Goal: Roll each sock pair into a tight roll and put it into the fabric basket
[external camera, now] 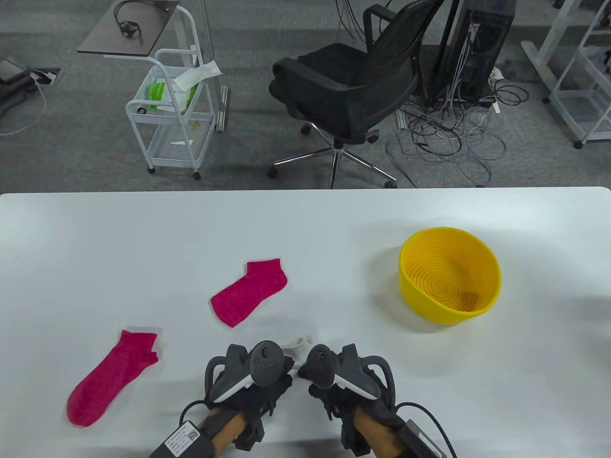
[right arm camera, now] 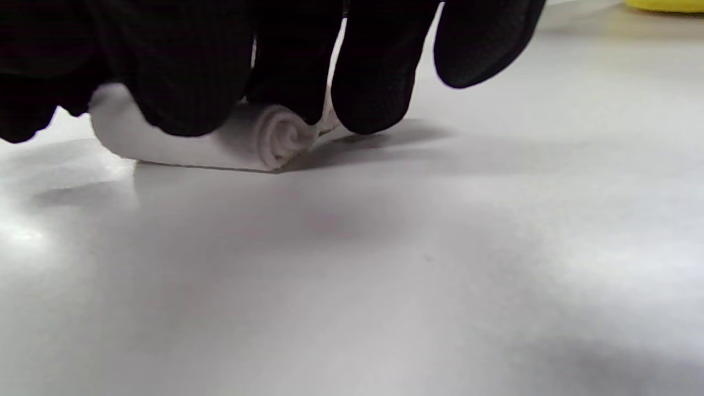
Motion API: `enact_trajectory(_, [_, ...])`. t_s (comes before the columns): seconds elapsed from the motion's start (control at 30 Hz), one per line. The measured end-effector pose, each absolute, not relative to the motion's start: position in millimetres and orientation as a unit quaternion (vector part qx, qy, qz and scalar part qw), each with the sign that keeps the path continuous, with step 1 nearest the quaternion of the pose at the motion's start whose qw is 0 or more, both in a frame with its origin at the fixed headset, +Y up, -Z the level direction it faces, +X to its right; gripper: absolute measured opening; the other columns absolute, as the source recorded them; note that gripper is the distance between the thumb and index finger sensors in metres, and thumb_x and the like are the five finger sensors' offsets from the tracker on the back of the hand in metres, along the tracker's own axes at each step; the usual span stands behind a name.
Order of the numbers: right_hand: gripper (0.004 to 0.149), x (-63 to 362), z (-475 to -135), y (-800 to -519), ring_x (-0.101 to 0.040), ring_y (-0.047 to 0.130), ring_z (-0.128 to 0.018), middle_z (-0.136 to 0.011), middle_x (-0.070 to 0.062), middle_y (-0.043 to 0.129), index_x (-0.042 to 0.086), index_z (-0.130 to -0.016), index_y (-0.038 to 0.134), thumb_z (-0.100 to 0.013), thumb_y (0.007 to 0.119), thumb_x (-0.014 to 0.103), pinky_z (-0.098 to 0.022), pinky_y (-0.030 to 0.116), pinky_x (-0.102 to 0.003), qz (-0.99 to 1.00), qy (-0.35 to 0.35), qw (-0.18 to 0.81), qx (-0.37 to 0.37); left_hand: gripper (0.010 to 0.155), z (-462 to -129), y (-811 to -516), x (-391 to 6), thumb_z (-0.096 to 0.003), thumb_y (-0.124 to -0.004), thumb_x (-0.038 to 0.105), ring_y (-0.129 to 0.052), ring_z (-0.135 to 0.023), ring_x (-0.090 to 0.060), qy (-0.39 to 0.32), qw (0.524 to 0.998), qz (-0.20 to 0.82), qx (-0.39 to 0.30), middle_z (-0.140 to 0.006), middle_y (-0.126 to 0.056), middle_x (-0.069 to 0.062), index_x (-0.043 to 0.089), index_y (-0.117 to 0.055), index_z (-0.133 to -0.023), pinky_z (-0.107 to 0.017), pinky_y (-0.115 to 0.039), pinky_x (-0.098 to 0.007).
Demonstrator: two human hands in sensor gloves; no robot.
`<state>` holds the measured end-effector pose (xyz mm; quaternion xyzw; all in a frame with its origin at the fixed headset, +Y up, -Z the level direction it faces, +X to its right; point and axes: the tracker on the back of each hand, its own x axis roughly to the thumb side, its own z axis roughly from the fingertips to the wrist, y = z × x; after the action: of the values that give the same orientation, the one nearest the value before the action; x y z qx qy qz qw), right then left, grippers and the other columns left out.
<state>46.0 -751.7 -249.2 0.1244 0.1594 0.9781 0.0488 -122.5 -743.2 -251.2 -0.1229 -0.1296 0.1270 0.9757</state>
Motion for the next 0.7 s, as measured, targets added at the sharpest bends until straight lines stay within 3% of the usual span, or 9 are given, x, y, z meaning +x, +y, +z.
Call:
enact_trajectory(0.13, [0.055,44,-248,-755,-0.020,0.083,-0.090,-0.100,0.012,0.077,0.042,-0.090,0.071,-0.038,0.088,0.045,-0.067,0.067,-0.054,0.979,0.156,0.039,0.121,0.056,-253,-751,-121,-0.0356,-0.083,0.049,-0.100,-0.048,-0.023,-0.130,0.974,0.116,-0.147,-0.076,-0.093,-0.006,0.028,-0.085,-0.087,-0.044,-0.079,-0.047])
enact_trajectory(0.3, [0.051,42,-251,-757,-0.017,0.086,-0.086,-0.095,0.013,0.080,0.042,-0.089,0.073,-0.040,0.086,0.042,-0.067,0.068,-0.053,0.984,0.136,0.042,0.109,0.058,-254,-757,-118,-0.0341,-0.087,0.047,-0.100,-0.048,-0.022,-0.129,0.975,0.106,-0.146,-0.075,-0.093,-0.006,0.025,-0.083,-0.087,-0.044,-0.079,-0.046])
enact_trajectory(0.57, [0.045,44,-253,-756,-0.015,0.086,-0.084,-0.093,0.011,0.084,0.041,-0.088,0.075,-0.043,0.079,0.038,-0.068,0.067,-0.052,0.983,0.139,0.055,0.106,0.046,-258,-757,-119,-0.0380,-0.081,0.039,-0.101,-0.043,-0.020,-0.125,0.973,0.129,-0.144,-0.068,-0.097,-0.004,0.023,-0.090,-0.080,-0.041,-0.081,-0.045])
enact_trajectory(0.7, [0.044,42,-252,-749,-0.016,0.085,-0.086,-0.093,0.011,0.084,0.041,-0.087,0.078,-0.042,0.079,0.043,-0.068,0.067,-0.053,0.987,0.112,0.038,0.110,0.044,-260,-758,-123,-0.0385,-0.080,0.038,-0.102,-0.041,-0.020,-0.118,0.971,0.144,-0.149,-0.066,-0.098,-0.004,0.024,-0.092,-0.078,-0.040,-0.081,-0.045])
